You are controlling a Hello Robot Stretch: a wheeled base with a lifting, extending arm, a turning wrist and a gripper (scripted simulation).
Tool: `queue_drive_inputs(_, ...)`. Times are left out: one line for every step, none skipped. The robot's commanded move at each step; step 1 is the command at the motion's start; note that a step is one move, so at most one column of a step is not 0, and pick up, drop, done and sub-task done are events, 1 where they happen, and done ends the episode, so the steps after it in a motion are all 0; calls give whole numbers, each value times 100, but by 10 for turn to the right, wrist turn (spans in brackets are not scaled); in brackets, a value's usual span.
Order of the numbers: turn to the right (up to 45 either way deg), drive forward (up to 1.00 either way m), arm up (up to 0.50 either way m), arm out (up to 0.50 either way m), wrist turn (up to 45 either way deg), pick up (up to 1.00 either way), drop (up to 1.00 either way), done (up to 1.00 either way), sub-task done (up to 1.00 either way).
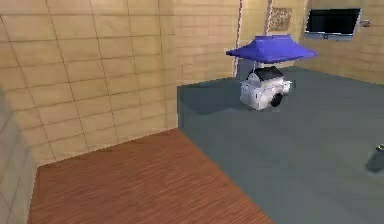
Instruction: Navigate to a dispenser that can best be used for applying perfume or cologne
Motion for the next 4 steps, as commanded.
queue_drive_inputs(450, 0, 0, 0, 0, 0, 0, 0, 0)
queue_drive_inputs(450, 0, 0, 0, 0, 0, 0, 0, 0)
queue_drive_inputs(60, 0, 0, 0, 0, 0, 0, 0, 0)
queue_drive_inputs(0, 100, 0, 0, 0, 0, 0, 0, 0)
